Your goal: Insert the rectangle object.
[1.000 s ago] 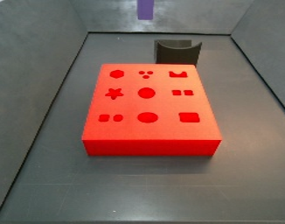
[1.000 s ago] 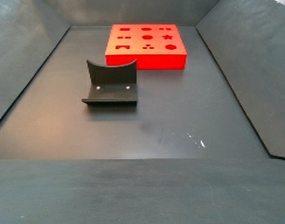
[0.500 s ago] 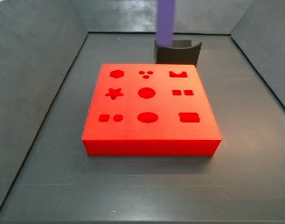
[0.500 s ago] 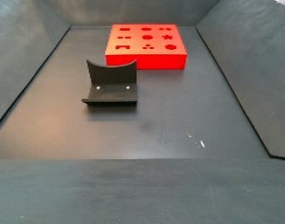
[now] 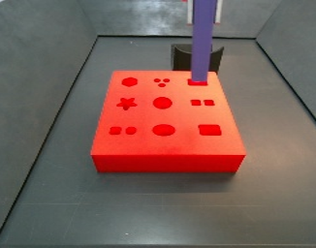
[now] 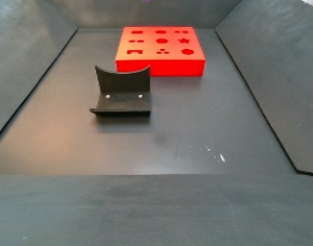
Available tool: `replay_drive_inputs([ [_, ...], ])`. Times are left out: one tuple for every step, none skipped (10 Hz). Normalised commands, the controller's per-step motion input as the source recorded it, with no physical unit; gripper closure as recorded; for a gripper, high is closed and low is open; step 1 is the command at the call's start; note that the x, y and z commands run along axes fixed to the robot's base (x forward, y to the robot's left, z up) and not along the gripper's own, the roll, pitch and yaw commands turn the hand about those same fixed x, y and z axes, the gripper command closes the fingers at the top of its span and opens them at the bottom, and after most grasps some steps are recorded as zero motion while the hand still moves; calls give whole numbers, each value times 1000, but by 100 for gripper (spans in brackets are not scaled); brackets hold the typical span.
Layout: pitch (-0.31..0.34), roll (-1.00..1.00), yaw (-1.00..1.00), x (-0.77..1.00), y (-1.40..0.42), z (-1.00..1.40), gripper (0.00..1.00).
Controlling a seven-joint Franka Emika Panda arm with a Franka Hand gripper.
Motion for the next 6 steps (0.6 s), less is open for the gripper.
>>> replay_drive_inputs([
  [0, 61, -757, 237, -257, -249, 100],
  [0, 61, -831, 166, -231, -263, 100],
  [0, 34, -866, 129, -211, -254, 100],
  [0, 49, -914, 83, -171, -317, 100],
  [0, 80, -937, 6, -123, -386, 100],
  [0, 104, -977, 0, -40, -409, 100],
])
